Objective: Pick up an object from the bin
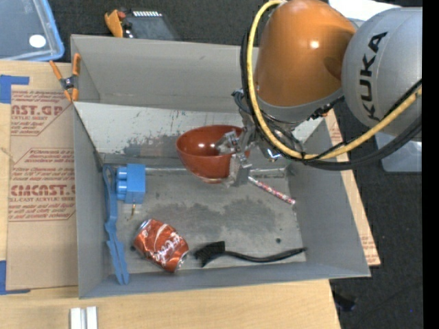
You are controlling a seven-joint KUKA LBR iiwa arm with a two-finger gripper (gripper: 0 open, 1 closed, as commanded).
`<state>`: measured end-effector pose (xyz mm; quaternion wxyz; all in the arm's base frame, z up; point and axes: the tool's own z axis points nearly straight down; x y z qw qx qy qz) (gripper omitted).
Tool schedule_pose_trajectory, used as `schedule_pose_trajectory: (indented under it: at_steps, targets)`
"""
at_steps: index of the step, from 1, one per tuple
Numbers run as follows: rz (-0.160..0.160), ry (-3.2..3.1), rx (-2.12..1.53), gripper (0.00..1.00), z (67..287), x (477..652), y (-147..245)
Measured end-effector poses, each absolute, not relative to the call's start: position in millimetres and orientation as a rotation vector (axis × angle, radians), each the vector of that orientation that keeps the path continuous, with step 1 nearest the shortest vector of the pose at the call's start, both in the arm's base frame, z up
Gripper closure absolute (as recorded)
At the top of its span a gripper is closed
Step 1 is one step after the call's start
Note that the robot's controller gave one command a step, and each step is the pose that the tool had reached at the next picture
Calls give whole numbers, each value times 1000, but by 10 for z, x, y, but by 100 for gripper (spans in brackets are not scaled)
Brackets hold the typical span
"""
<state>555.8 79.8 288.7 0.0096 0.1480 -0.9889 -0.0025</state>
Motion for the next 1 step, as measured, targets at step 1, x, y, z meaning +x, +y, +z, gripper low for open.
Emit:
schedule_pose_trajectory:
  at_steps: [1]
  targets:
    - [-8,-3106,432,100,2616,5685,801]
